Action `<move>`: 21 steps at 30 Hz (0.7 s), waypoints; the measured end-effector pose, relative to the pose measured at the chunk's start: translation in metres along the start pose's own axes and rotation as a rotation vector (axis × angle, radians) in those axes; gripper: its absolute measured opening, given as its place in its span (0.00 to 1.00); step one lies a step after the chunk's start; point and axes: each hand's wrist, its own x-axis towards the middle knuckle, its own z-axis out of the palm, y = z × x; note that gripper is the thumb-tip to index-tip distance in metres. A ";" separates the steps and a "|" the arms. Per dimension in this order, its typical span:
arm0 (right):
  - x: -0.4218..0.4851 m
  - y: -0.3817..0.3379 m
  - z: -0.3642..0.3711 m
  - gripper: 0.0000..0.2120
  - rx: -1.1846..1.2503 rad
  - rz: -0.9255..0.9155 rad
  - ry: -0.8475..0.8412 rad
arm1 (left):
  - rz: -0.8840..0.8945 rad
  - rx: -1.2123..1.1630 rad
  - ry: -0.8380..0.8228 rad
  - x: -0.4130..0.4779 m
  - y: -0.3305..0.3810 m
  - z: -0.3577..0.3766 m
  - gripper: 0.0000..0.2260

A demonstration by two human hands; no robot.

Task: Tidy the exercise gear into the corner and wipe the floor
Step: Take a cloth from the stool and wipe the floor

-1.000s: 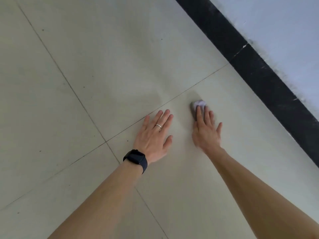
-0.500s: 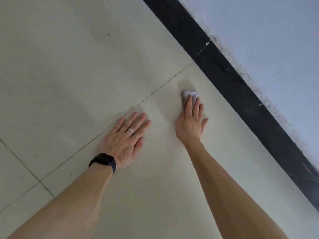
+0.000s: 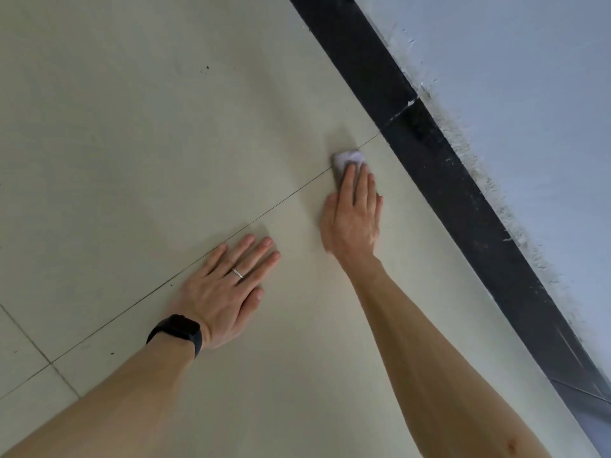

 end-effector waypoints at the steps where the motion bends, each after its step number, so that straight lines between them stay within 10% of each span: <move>1: -0.002 -0.002 0.000 0.28 -0.027 -0.082 -0.048 | 0.001 0.003 -0.001 0.000 -0.001 0.000 0.27; 14: -0.075 0.117 -0.012 0.29 0.218 1.119 0.361 | -0.020 -0.016 -0.023 0.001 0.001 -0.002 0.27; 18: -0.063 0.042 -0.004 0.28 0.097 0.256 -0.023 | -0.015 -0.007 -0.040 0.002 0.000 -0.001 0.26; 21: -0.091 0.042 -0.009 0.27 0.024 -0.018 -0.136 | -0.023 0.012 -0.058 0.000 0.000 -0.002 0.26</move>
